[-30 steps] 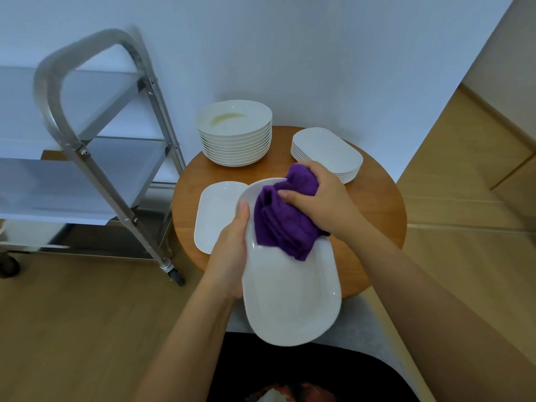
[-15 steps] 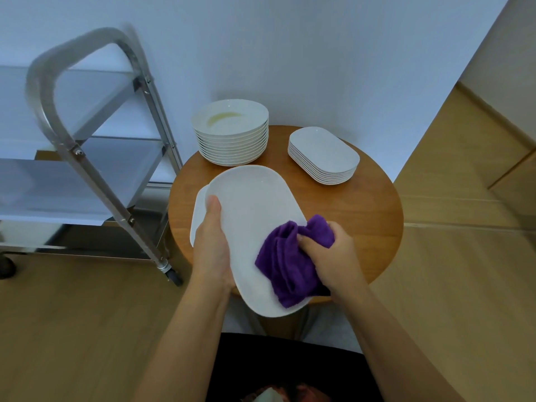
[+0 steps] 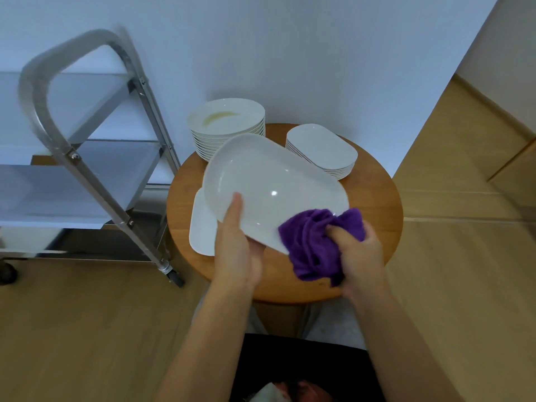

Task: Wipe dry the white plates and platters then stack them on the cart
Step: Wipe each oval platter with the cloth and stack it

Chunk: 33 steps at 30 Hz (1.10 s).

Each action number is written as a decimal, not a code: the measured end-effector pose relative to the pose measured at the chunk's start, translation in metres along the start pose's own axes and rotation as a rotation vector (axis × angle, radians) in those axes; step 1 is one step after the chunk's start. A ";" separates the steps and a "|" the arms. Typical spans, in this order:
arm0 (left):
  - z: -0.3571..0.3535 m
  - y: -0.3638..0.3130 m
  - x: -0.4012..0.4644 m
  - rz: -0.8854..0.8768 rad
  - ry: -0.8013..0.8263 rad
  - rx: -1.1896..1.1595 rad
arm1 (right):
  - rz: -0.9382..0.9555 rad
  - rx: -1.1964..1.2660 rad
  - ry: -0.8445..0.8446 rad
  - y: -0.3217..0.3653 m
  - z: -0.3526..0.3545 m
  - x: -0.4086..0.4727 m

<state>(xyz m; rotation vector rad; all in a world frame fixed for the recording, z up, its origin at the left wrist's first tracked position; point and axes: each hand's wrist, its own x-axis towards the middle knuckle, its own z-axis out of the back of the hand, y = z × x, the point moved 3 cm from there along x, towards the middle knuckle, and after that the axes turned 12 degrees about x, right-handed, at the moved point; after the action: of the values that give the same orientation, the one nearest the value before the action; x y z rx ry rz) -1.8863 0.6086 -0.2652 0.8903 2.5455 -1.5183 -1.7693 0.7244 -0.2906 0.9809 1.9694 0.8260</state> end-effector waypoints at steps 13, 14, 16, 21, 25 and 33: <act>-0.015 -0.037 0.033 0.169 0.669 1.395 | 0.402 -0.970 0.475 0.090 -0.031 0.027; -0.015 -0.035 0.030 0.194 0.702 1.365 | 0.417 -0.954 0.459 0.091 -0.030 0.029; -0.018 -0.033 0.027 0.125 0.674 1.296 | 0.427 -0.846 0.398 0.092 -0.027 0.031; -0.020 -0.021 0.021 -0.150 0.491 1.075 | 0.462 -0.546 0.147 0.076 -0.014 0.025; -0.015 -0.012 0.019 -0.172 0.367 0.934 | 0.389 -0.357 0.077 0.050 -0.010 0.016; -0.009 -0.006 0.017 -0.144 -0.081 0.506 | 0.328 -0.229 -0.034 -0.007 -0.030 -0.010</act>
<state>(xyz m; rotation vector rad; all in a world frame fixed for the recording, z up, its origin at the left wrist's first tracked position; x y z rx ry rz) -1.9018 0.6216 -0.2611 0.6669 2.2416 -2.2478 -1.7930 0.7068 -0.2785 1.1864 1.6630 1.1789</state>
